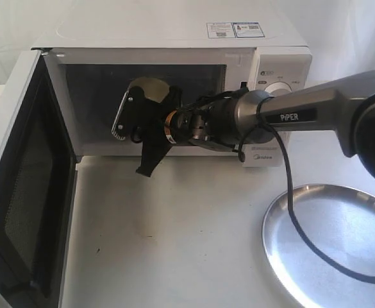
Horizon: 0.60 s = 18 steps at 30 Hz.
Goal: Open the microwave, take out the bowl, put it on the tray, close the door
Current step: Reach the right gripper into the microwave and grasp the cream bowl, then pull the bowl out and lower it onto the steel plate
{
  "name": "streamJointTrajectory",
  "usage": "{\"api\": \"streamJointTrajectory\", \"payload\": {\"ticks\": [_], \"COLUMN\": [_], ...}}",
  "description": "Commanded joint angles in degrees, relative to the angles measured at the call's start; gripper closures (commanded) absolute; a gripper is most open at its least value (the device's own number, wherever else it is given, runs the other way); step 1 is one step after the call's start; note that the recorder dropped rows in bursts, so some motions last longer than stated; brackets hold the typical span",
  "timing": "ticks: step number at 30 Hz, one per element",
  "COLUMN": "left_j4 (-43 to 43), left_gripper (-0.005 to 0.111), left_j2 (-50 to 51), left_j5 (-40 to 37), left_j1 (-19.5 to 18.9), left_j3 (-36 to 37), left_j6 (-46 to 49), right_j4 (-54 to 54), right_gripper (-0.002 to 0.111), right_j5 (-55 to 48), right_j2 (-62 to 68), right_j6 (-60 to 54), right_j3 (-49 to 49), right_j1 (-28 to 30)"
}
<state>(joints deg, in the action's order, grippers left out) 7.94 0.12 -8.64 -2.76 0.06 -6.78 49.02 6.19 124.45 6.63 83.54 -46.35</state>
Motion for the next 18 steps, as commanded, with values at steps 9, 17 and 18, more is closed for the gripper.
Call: {"api": "streamJointTrajectory", "payload": {"ticks": [9,17,18], "left_j4": [-0.20,-0.20,-0.20], "left_gripper": [0.107,0.107,0.107], "left_j2": [-0.12,-0.12,-0.12], "left_j5": [0.10,0.10,0.10], "left_j1": [0.05,0.05,0.05], "left_j3": [-0.06,-0.06,-0.06], "left_j6": [-0.37,-0.37,-0.37], "right_j4": [-3.11,-5.67,-4.37], "right_gripper": [0.108,0.108,0.108], "right_j5": [-12.87,-36.59,-37.38], "right_j2": [-27.41,-48.52,-48.78], "right_j6": [26.67,42.07,43.95], "right_j3": [-23.19,-54.88,-55.88], "right_j1": [-5.83,-11.87,-11.87]}}
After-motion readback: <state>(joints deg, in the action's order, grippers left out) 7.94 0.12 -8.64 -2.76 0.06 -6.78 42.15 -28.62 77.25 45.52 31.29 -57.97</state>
